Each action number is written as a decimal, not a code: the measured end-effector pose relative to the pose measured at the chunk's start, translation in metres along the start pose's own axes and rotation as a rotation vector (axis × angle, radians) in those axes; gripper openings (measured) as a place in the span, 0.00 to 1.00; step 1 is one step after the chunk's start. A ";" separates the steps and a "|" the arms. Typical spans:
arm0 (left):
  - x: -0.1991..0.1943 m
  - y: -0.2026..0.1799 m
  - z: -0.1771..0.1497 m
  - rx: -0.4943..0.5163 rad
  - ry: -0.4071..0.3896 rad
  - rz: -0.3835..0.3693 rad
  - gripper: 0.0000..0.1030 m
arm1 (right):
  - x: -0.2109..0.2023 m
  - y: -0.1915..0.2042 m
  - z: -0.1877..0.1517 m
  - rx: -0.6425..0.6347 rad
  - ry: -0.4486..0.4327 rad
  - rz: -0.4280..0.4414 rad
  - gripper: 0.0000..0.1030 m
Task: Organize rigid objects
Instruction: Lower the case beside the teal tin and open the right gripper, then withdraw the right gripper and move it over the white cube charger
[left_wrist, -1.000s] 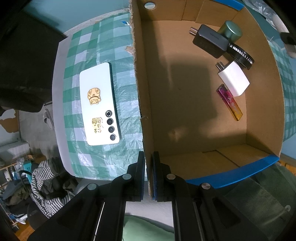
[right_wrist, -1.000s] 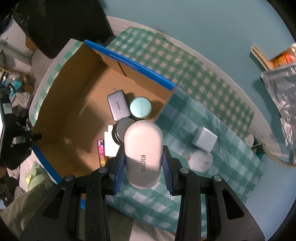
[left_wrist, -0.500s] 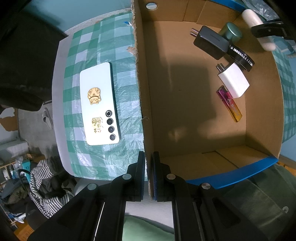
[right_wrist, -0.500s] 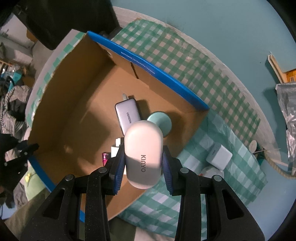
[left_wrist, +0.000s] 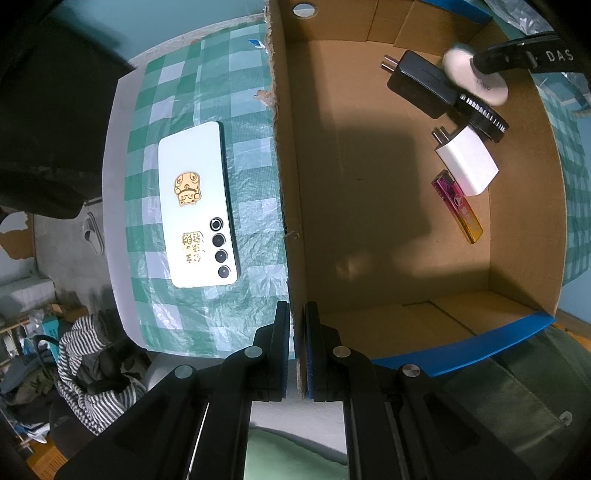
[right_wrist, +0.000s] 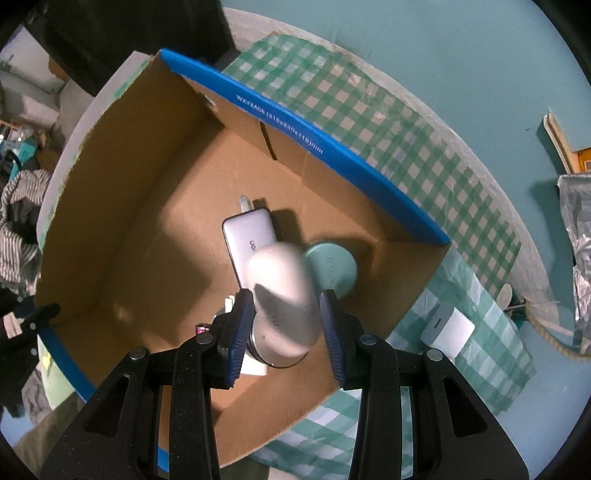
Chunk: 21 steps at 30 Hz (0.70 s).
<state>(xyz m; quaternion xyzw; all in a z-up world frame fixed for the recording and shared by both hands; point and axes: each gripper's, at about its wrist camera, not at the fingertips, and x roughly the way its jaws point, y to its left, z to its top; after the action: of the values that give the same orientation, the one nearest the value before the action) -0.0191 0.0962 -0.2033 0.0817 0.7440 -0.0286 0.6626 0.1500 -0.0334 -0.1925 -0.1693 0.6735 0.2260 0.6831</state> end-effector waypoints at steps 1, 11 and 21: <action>0.000 0.000 0.000 0.000 0.000 0.000 0.07 | -0.001 0.000 0.000 0.002 -0.004 -0.001 0.35; 0.000 0.000 0.000 0.001 -0.001 0.002 0.07 | -0.026 -0.009 -0.003 0.019 -0.058 -0.007 0.41; -0.002 0.000 0.001 0.004 -0.001 0.005 0.07 | -0.054 -0.023 -0.018 0.031 -0.104 -0.015 0.43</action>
<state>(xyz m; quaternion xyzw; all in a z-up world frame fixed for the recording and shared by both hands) -0.0175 0.0958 -0.2016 0.0850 0.7432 -0.0284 0.6630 0.1476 -0.0666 -0.1409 -0.1516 0.6392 0.2188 0.7215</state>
